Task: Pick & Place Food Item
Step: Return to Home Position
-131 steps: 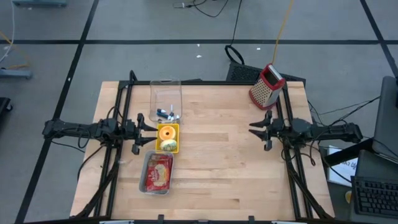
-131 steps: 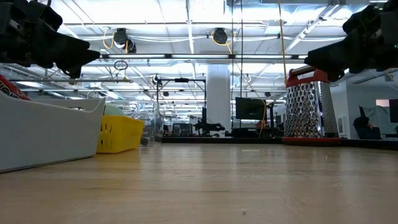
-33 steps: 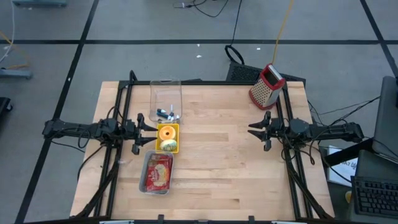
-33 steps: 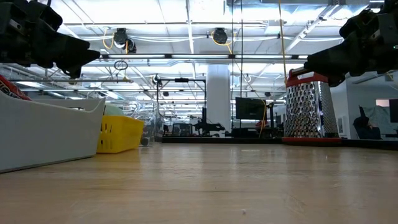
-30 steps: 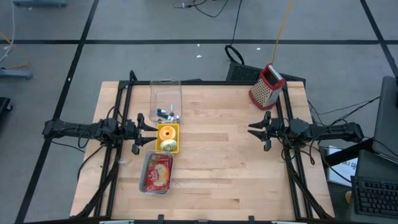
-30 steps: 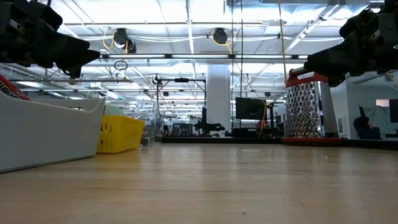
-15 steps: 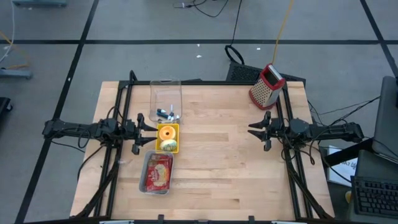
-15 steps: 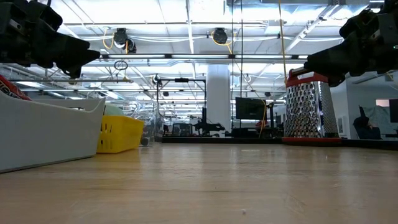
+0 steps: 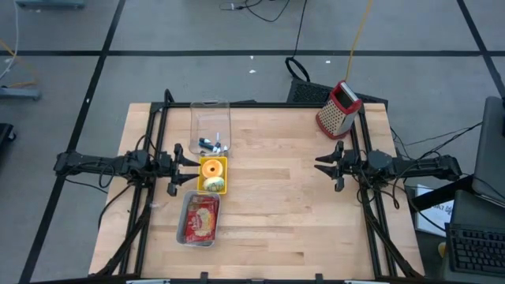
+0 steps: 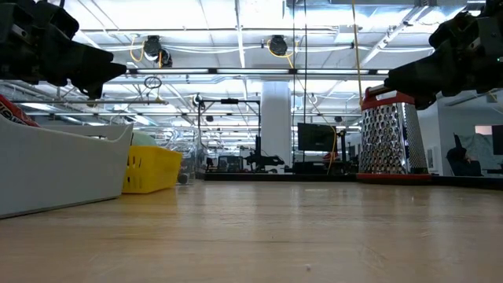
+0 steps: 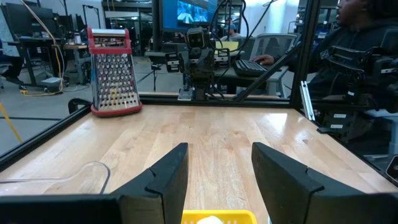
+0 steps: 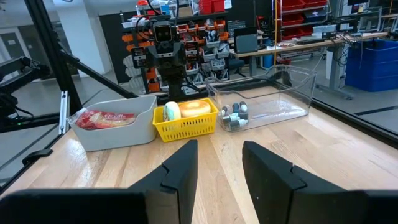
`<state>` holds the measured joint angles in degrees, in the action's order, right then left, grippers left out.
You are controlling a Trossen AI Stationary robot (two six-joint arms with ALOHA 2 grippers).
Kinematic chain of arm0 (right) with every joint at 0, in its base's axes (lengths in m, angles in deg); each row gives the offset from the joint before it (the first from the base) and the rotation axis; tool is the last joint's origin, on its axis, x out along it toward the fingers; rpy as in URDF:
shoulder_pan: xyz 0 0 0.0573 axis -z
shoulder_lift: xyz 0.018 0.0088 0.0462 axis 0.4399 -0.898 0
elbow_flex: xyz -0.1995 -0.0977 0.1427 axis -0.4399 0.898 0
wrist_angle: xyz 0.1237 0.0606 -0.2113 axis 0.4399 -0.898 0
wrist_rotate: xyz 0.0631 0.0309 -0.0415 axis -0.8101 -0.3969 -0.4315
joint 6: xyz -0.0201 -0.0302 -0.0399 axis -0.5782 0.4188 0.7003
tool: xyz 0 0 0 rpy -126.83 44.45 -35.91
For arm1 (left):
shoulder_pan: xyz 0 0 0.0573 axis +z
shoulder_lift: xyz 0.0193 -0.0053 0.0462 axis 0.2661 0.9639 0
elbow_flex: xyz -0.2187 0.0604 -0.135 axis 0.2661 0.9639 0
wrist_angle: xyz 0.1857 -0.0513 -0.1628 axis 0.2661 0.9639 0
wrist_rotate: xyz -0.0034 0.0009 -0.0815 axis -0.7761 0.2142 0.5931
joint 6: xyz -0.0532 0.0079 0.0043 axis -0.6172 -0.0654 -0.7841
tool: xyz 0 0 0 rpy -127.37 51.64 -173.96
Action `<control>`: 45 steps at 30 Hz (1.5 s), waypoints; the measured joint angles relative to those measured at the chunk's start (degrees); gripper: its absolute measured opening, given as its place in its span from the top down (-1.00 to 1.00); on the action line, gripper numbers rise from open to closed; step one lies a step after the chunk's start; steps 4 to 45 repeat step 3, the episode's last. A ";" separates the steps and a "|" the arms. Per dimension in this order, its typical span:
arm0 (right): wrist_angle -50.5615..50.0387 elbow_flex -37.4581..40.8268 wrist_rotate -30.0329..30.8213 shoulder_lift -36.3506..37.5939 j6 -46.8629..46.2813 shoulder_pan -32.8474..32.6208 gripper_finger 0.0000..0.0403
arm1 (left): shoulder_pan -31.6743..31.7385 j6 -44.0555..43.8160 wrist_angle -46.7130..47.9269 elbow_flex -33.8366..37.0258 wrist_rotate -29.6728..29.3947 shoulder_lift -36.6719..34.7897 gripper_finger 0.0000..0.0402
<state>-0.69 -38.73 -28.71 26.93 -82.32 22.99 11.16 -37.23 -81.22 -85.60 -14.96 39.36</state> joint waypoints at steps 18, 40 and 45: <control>0.00 0.00 0.00 -0.02 -0.01 0.00 0.42 | 0.02 0.00 0.00 0.00 0.00 0.02 0.11; 0.00 0.00 0.00 -0.02 -0.01 0.00 0.42 | 0.02 0.00 0.00 0.00 0.00 0.02 0.11; 0.00 0.00 0.00 -0.02 -0.01 0.00 0.42 | 0.02 0.00 0.00 0.00 0.00 0.02 0.11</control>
